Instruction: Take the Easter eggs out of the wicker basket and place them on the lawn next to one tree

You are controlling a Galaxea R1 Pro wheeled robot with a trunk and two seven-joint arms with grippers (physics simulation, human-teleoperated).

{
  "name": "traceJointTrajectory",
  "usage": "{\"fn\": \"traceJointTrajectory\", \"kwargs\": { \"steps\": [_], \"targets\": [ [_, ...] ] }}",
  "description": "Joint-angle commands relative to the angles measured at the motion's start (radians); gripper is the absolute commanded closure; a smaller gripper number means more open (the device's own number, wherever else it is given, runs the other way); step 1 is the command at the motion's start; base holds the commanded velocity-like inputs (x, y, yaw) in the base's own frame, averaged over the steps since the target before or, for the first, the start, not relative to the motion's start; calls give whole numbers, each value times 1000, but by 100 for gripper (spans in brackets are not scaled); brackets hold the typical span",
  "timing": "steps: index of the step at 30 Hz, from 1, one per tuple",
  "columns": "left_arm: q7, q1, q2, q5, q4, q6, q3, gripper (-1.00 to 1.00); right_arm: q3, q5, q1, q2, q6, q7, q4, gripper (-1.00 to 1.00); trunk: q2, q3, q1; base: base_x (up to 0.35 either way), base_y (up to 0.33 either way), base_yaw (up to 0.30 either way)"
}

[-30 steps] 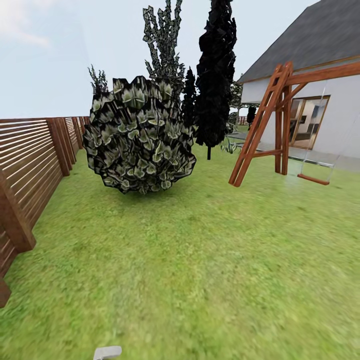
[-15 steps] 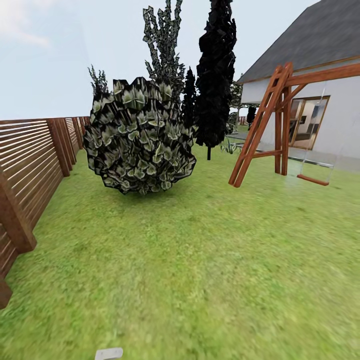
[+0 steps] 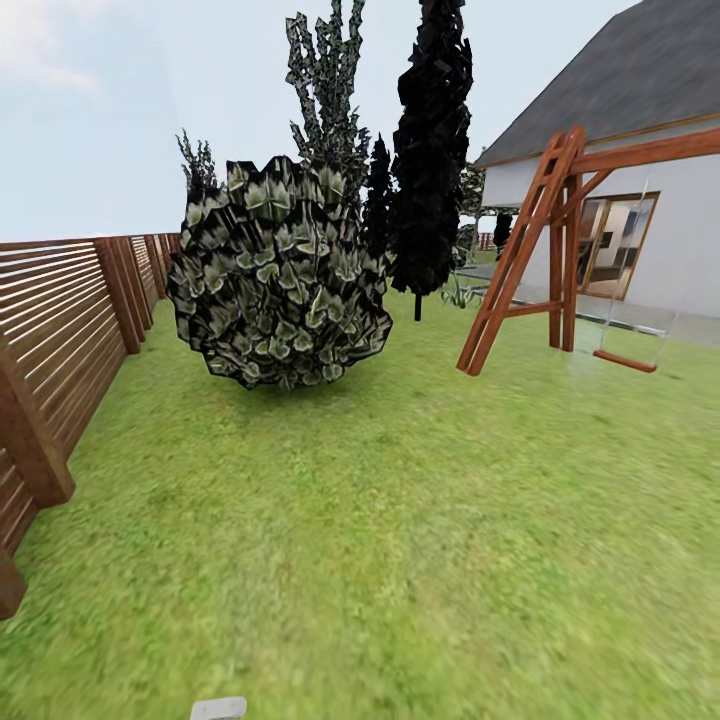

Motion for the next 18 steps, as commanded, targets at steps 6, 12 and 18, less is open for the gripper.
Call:
{"fn": "traceJointTrajectory", "kwargs": {
  "steps": [6, 12, 18],
  "targets": [
    [2, -1, -1, 1, 1, -4, 1, -100, 0, -9, -1, 1, -6, -1, 3, -100, 41, 17, -23, 0, 0, 0],
    [1, -1, -1, 0, 1, -4, 0, -100, 2, -8, -1, 1, -6, 0, 4, -100, 83, 36, -46, 0, 0, 0],
    [0, -1, -1, -1, 1, -4, 0, -100, 2, -8, 0, 1, -6, -1, 4, -100, 125, 55, -69, 0, 0, 0]
  ]
}}
